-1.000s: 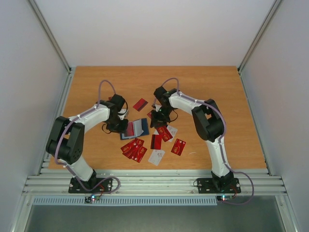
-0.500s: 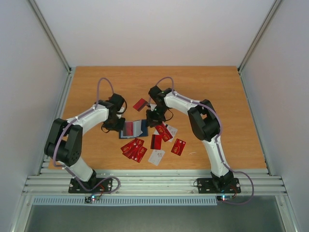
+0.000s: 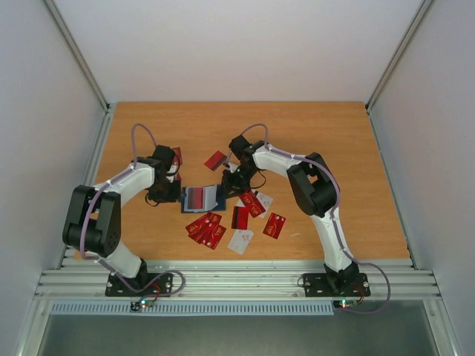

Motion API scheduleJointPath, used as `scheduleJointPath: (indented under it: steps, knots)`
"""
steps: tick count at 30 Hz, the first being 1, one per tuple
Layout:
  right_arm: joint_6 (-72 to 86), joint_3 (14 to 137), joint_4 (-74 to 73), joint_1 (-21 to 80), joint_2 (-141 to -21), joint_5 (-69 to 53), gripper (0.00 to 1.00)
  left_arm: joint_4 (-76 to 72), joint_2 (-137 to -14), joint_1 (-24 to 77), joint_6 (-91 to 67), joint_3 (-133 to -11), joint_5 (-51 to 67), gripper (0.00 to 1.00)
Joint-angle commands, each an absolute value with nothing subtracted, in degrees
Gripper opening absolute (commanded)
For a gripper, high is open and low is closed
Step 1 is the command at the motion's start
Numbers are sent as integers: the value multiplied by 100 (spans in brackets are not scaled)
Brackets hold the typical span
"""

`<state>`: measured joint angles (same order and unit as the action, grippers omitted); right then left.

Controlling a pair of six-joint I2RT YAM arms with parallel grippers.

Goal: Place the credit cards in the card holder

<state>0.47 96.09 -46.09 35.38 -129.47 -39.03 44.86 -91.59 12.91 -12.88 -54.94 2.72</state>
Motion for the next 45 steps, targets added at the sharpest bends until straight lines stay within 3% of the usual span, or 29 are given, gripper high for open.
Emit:
scheduleJointPath:
  steps: [1, 18, 30, 45]
  knots:
    - [485, 9313, -3879, 3588, -12676, -4651, 26, 4129, -9235, 1207, -1398, -5421, 659, 22]
    - [1062, 9625, -3171, 3776, -12606, -5464, 27, 3845, -9885, 861, -1611, -5318, 1847, 17]
    - [1033, 10695, -3669, 4102, -13334, -5407, 33, 3845, -9718, 861, -1548, -5303, 2280, 17]
    - [882, 11467, -4166, 4103, -14064, -5227, 33, 4025, -9464, 861, -1441, -5467, 2581, 18]
